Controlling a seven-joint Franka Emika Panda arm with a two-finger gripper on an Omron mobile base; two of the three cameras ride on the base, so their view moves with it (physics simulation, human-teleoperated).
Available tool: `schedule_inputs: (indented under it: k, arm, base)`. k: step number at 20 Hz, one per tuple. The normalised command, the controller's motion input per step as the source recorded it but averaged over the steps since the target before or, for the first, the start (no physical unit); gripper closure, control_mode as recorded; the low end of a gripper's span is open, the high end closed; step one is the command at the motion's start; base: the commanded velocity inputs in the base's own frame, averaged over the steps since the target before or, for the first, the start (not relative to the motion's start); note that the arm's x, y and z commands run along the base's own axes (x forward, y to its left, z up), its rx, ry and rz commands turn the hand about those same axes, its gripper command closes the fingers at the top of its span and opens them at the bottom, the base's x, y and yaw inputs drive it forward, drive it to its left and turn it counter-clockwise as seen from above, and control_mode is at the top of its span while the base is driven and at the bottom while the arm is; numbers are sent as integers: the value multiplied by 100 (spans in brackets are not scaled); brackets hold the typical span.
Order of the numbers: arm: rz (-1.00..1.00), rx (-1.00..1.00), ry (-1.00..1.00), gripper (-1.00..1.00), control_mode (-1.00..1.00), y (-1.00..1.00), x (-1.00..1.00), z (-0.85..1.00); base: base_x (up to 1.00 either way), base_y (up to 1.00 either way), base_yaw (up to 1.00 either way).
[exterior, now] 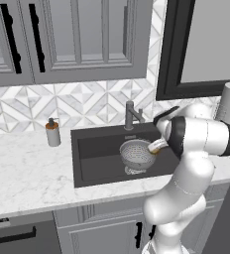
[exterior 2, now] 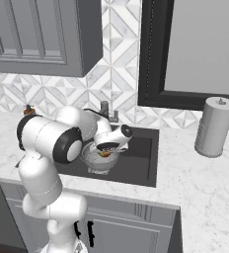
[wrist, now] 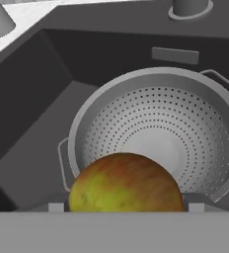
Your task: Put the colander in the sink, put the apple in the colander, and turn on the sink faucet and pour water over the colander.
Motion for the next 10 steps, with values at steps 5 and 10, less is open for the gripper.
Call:
schedule_inputs:
  k: [5, 10]
  arm:
    - [2, 0, 0, 100, -100, 1, 3, -28]
    - [0, 0, -2, 100, -100, 5, 0, -21]
  base:
    - [0, 0, 0]
    - [0, 0, 0]
